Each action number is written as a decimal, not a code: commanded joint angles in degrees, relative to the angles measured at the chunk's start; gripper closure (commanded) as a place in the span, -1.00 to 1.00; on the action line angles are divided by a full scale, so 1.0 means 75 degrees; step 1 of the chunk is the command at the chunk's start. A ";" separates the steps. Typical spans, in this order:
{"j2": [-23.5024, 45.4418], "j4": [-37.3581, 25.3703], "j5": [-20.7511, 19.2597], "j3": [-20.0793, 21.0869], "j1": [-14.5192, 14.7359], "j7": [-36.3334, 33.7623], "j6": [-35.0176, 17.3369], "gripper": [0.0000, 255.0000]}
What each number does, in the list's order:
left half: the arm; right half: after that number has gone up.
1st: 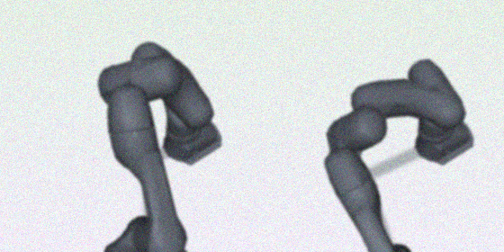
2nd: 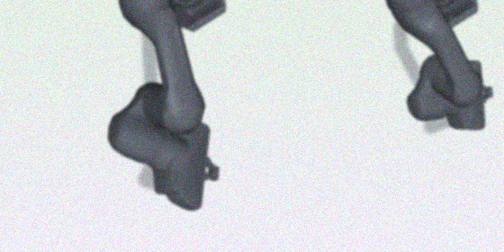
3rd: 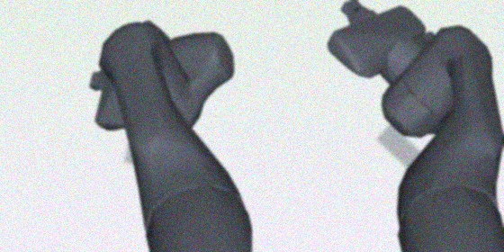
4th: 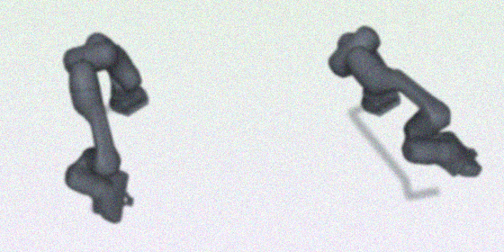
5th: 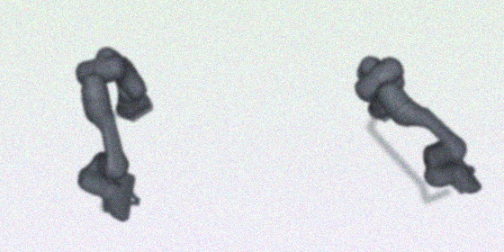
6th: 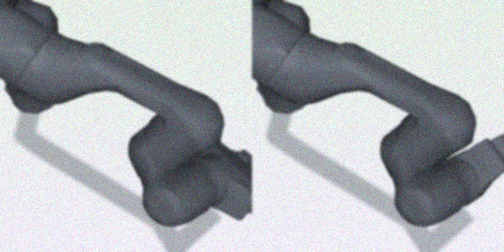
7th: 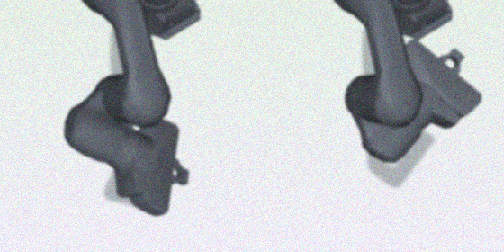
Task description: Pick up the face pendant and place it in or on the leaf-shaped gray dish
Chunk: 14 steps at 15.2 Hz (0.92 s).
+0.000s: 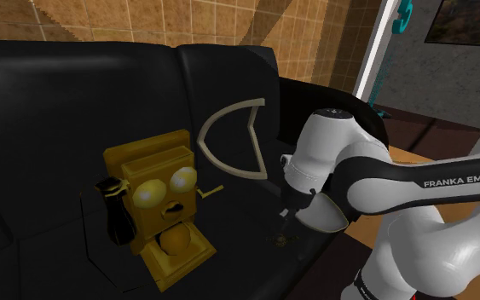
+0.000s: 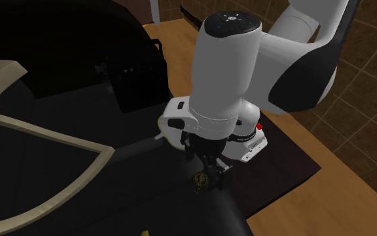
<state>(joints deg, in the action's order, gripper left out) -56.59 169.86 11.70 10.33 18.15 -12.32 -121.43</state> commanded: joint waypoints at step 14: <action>0.0459 0.0544 0.0188 0.0048 0.0132 0.0164 -0.1065 1.00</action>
<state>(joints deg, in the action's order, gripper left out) -53.23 173.85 13.06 10.69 19.12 -11.09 -129.39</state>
